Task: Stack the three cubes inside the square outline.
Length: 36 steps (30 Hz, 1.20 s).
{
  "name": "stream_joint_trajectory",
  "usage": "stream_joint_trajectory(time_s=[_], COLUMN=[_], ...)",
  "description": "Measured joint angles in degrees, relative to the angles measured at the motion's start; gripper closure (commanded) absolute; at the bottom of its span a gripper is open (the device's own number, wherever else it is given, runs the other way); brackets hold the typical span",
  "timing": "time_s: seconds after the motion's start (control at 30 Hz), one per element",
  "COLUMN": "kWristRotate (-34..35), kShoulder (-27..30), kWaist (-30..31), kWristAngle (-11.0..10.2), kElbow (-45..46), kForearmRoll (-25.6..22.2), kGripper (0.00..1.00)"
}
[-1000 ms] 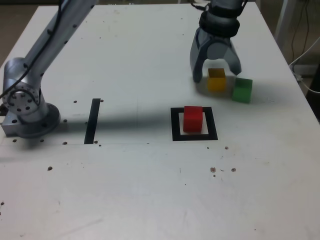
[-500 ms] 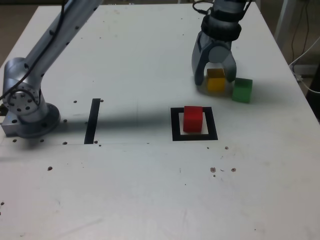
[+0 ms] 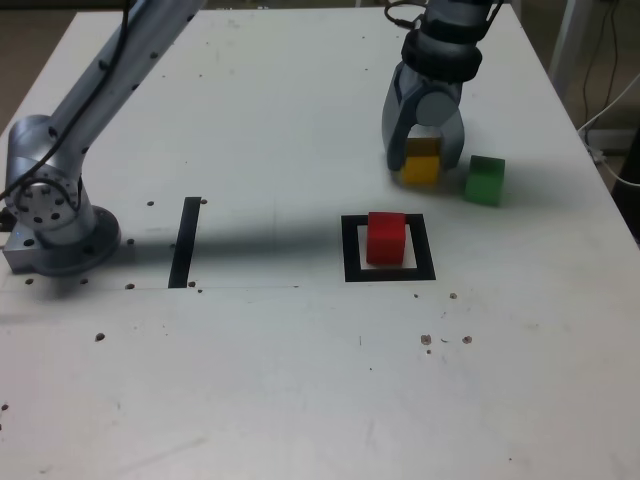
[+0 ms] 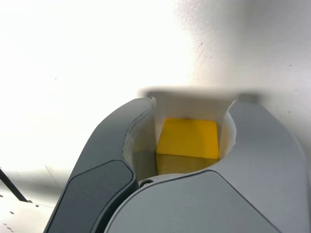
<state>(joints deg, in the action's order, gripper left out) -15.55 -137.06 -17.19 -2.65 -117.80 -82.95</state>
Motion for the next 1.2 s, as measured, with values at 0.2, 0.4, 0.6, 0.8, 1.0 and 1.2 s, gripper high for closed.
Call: stream_joint_trajectory(time_s=[0.2, 0.4, 0.6, 0.8, 1.0, 1.2], kWristRotate=[0.0, 0.5, 2.3, 5.4, 8.2, 9.8], kShoulder=[3.0, 9.7, 15.4, 17.9, 18.6, 18.6], kWaist=[0.6, 3.1, 7.2, 12.1, 15.3, 17.3], kWristAngle=[0.0, 0.1, 0.9, 1.7, 2.4, 2.9], kElbow=[1.7, 5.8, 10.4, 13.3, 14.3, 14.8], kForearmRoll=[-1.0, -2.2, -2.6, -2.4, -1.9, -0.9], kGripper=[0.73, 0.73, 0.73, 0.73, 0.73, 0.73])
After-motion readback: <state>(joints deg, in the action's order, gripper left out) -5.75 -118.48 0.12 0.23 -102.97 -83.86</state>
